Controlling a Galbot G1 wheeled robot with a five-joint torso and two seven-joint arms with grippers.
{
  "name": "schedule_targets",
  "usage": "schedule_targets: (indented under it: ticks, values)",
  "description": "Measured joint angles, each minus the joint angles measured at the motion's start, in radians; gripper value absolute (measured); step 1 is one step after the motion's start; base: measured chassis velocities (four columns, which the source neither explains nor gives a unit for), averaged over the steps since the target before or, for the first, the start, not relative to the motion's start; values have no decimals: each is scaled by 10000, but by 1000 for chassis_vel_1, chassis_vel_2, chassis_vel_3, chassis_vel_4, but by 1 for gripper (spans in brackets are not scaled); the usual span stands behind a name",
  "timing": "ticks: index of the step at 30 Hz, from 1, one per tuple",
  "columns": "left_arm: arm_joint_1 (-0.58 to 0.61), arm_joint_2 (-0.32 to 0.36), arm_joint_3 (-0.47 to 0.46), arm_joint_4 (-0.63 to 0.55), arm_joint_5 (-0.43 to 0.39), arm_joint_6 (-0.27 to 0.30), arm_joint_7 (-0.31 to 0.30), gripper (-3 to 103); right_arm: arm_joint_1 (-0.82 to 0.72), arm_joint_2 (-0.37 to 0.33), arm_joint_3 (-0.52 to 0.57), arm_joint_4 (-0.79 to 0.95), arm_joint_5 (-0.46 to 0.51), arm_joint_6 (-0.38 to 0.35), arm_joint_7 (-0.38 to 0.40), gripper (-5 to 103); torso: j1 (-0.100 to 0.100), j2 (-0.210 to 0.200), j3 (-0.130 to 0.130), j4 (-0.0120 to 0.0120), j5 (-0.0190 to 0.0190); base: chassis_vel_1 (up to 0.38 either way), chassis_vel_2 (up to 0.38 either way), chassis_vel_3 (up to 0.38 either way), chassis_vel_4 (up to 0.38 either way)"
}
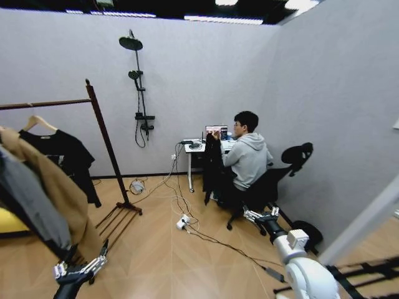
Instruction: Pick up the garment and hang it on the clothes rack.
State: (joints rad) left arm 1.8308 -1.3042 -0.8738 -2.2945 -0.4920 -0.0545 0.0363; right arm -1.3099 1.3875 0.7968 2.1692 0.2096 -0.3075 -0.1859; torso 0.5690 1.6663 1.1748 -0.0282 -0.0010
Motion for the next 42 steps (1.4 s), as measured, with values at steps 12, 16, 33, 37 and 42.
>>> schedule_targets:
  ticks: [12, 16, 33, 37, 42]
  values:
    - [0, 0, 0, -1, 0, 1, 0, 100, -57, -82, 116, 117, 47, -17, 13, 100, -4, 3, -2, -4, 5, -342, 337, 354, -357]
    - [-1, 0, 0, 0, 0, 0, -1, 100, -23, -83, 83, 67, 49, 6, 5, 100, -3, 2, -2, -2, 1, -338, 360, 349, -354]
    - [-1, 1, 0, 0, 0, 0, 0, 100, 345, -640, 311, 592, 1024, -750, 1188, 100, 9, -4, 2, -1, 6, -267, 270, 250, -241]
    - [2, 1, 0, 0, 0, 0, 1, 100, 1379, -2065, 725, -405, 2571, -981, 1468, 100, -14, 5, -3, -4, 16, 48, -41, -40, 15]
    - [4, 0, 0, -1, 0, 0, -2, 100, 2675, -3811, 664, -2247, 3444, -728, 954, 100, -17, 8, -4, 2, 11, 91, -62, -54, 79]
